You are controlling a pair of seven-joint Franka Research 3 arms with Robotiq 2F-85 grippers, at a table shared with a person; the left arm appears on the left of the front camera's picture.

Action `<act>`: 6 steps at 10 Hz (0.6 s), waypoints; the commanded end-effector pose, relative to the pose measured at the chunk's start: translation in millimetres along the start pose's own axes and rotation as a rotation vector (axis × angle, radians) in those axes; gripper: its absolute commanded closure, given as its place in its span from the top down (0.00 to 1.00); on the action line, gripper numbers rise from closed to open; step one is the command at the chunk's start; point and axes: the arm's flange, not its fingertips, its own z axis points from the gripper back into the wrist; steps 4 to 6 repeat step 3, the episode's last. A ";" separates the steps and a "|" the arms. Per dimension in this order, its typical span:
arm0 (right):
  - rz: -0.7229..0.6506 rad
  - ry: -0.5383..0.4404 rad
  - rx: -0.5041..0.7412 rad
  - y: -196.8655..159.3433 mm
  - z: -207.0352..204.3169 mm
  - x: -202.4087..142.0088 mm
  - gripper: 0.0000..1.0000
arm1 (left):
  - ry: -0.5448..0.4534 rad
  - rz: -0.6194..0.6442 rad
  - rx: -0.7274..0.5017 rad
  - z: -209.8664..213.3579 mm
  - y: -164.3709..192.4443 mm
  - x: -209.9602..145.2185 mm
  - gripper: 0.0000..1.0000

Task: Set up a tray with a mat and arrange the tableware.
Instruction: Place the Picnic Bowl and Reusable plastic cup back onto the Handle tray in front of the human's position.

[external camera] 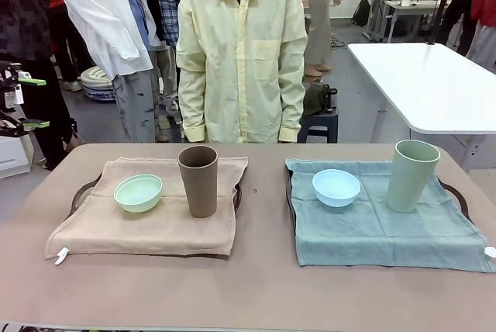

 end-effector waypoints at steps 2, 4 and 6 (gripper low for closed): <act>0.008 0.005 -0.004 0.0 -1.2 -4.4 1.00 | -0.003 0.003 -0.001 1.1 -0.3 -1.1 0.83; 0.008 0.005 -0.004 0.0 -1.2 -4.4 1.00 | -0.003 0.003 -0.001 1.1 -0.3 -1.1 0.83; 0.008 0.005 -0.004 0.0 -1.2 -4.4 1.00 | -0.003 0.003 -0.001 1.1 -0.3 -1.1 0.83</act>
